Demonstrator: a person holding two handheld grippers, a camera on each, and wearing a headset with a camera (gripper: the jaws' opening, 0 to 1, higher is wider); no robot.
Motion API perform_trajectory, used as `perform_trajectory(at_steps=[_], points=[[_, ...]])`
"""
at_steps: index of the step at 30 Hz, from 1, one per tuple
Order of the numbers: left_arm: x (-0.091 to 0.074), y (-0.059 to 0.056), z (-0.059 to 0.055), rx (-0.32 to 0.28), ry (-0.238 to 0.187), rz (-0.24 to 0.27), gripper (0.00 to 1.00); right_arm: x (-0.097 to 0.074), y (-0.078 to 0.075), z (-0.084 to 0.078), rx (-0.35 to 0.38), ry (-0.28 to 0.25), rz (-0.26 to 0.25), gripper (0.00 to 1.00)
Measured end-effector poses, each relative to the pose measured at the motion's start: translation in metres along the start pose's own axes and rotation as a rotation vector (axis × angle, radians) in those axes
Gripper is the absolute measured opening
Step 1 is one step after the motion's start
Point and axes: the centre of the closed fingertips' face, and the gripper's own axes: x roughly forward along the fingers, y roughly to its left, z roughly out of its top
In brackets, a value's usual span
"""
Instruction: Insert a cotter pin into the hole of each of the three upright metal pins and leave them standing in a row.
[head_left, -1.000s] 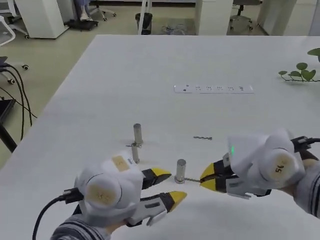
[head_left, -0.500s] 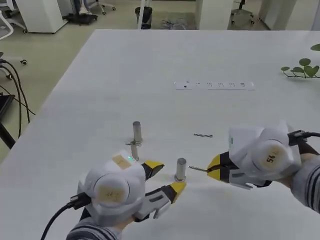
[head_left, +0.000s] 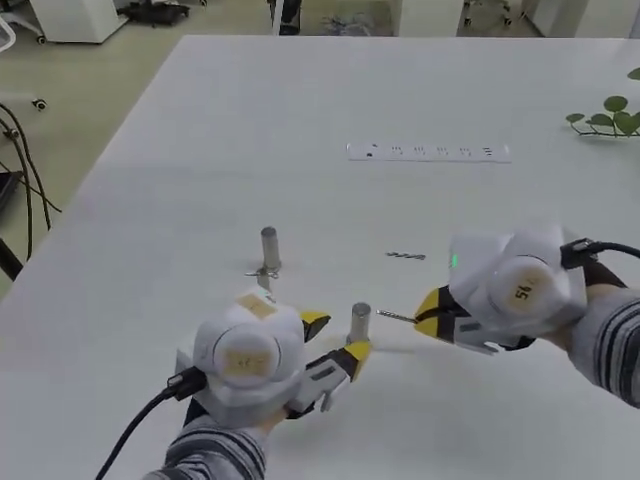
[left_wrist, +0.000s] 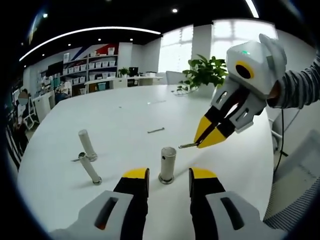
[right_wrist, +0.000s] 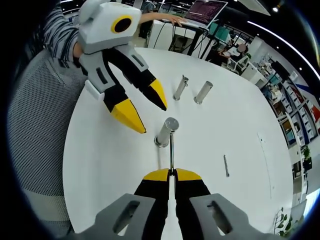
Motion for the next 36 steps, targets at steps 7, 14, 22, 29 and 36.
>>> perform_trajectory(at_steps=[7, 14, 22, 29, 36], points=[[0.014, 0.003, -0.003, -0.013, 0.019, 0.013, 0.25, 0.005, 0.000, -0.001, -0.004, 0.004, 0.014, 0.00], [0.024, 0.002, -0.009, -0.028, 0.048, 0.012, 0.22, 0.009, 0.001, -0.001, -0.010, 0.009, 0.023, 0.00], [0.031, 0.002, -0.011, -0.050, 0.063, 0.018, 0.18, 0.013, 0.000, -0.003, -0.003, 0.015, 0.025, 0.00], [0.034, 0.003, -0.010, -0.051, 0.065, 0.024, 0.16, 0.011, 0.000, -0.001, -0.006, 0.016, 0.022, 0.00], [0.036, 0.003, -0.012, -0.044, 0.074, 0.032, 0.11, 0.010, 0.001, -0.001, 0.000, 0.014, 0.025, 0.00]])
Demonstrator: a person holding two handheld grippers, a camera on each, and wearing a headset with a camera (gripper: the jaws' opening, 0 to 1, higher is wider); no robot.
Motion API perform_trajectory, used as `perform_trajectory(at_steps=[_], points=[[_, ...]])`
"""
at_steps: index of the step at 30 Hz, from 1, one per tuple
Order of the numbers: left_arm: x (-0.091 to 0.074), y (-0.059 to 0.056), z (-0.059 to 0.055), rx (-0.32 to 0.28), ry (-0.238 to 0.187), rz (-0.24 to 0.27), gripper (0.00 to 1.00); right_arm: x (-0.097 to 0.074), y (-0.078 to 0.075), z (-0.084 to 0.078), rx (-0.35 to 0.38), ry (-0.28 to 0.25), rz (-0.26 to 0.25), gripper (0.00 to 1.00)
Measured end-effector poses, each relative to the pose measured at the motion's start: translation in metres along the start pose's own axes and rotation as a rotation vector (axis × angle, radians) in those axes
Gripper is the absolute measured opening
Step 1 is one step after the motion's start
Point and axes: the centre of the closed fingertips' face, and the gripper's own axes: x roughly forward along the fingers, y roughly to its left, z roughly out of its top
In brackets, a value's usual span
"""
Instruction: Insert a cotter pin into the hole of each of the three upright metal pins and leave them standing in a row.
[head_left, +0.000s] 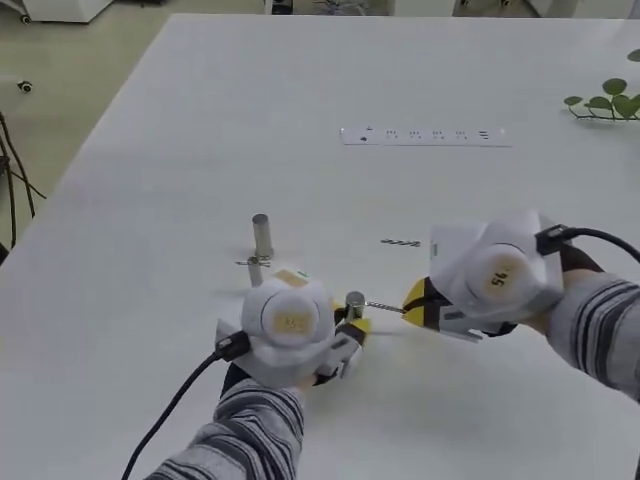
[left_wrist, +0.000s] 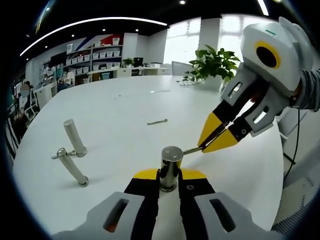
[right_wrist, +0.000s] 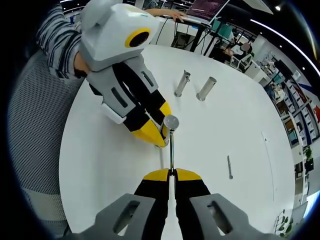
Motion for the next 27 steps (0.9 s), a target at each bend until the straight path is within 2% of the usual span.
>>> perform_trajectory(at_steps=[5, 16, 23, 27], points=[[0.0004, -0.0009, -0.0006, 0.022, 0.003, -0.018, 0.10, 0.0009, -0.0004, -0.0005, -0.003, 0.003, 0.001, 0.00], [0.0002, -0.0027, -0.0017, 0.116, 0.019, -0.120, 0.10, 0.0026, -0.0025, -0.0004, -0.021, 0.001, 0.011, 0.00], [-0.0006, -0.0037, -0.0022, 0.142, 0.025, -0.176, 0.10, 0.0019, -0.0015, 0.0003, -0.035, 0.002, 0.012, 0.00], [-0.0009, -0.0034, -0.0024, 0.137, 0.030, -0.201, 0.10, 0.0012, -0.0007, 0.0009, -0.041, 0.001, 0.011, 0.00]])
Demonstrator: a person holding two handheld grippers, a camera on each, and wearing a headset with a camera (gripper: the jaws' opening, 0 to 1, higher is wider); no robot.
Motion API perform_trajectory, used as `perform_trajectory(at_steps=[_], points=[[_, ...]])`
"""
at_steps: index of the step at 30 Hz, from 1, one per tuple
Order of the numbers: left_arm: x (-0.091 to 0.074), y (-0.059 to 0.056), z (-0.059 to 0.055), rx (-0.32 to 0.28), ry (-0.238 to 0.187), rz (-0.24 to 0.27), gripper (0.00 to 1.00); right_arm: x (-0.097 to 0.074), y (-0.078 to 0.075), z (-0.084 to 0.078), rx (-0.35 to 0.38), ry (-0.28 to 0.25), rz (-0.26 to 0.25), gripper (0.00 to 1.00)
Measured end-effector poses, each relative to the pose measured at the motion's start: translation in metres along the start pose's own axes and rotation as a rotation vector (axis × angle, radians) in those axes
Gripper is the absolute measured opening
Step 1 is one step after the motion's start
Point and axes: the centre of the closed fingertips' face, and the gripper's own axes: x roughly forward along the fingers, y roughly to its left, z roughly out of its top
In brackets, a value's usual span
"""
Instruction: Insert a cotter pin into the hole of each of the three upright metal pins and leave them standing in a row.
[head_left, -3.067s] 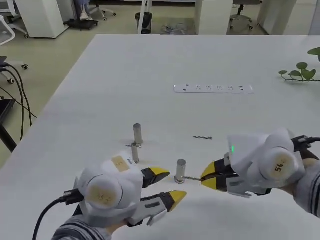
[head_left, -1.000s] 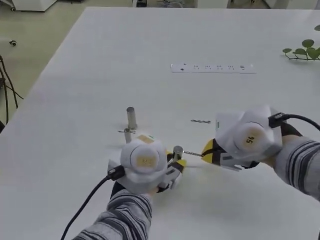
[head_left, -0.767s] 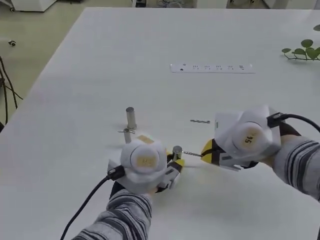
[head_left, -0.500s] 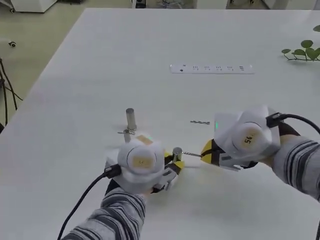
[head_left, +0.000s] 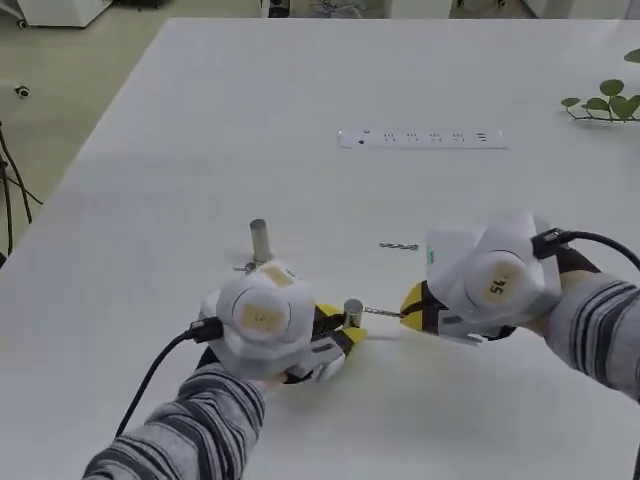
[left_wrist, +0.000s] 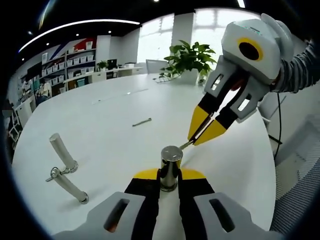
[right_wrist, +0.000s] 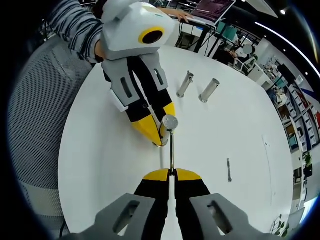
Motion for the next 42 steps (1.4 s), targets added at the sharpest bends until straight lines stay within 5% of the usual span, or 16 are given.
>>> perform_trajectory(at_steps=[20, 42], points=[[0.000, -0.001, -0.001, 0.025, 0.018, -0.039, 0.10, -0.006, 0.001, 0.005, -0.026, -0.006, -0.016, 0.00], [-0.001, -0.001, -0.003, 0.022, 0.029, -0.017, 0.10, -0.013, 0.006, 0.018, -0.049, -0.024, -0.015, 0.00]])
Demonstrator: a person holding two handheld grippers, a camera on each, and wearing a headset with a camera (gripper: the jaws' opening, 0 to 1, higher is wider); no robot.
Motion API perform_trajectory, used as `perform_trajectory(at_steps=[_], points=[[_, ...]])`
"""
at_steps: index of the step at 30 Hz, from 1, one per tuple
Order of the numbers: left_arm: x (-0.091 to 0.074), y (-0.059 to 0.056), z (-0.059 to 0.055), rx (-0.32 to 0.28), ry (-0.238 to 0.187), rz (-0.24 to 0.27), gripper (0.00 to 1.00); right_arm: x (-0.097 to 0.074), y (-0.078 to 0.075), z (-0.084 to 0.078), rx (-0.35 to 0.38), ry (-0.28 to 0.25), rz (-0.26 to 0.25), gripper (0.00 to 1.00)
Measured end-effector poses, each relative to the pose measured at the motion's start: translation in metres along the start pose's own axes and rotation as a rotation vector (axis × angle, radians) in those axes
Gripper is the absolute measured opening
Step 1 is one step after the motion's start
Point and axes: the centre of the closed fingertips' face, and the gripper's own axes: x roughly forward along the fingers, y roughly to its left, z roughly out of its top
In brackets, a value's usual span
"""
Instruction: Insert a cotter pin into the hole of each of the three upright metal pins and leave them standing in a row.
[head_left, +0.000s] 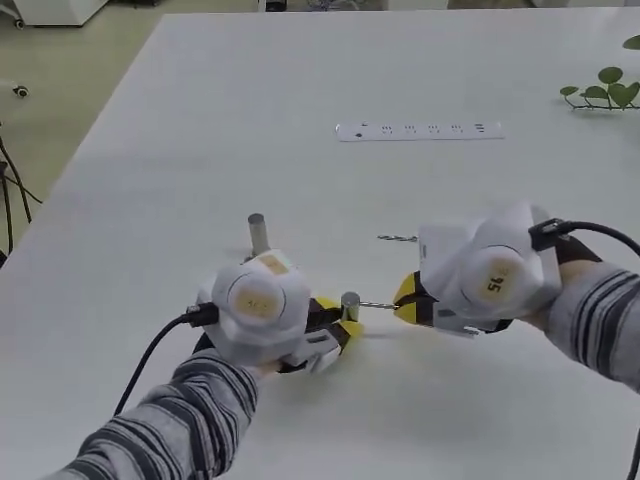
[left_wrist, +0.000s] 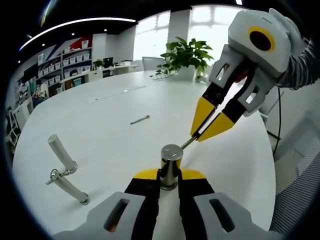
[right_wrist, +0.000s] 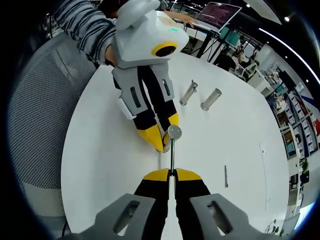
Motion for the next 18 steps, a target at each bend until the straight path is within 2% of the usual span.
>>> perform_trajectory(at_steps=[6, 10, 18], points=[[0.000, 0.000, 0.000, -0.011, -0.001, 0.010, 0.10, -0.001, -0.001, 0.000, 0.006, 0.001, -0.004, 0.00], [0.001, 0.001, -0.001, -0.013, -0.002, 0.020, 0.10, 0.000, -0.001, 0.008, 0.005, -0.022, -0.005, 0.00], [0.001, 0.001, -0.002, -0.037, -0.007, 0.037, 0.10, 0.007, -0.002, 0.014, 0.012, -0.031, 0.001, 0.00]])
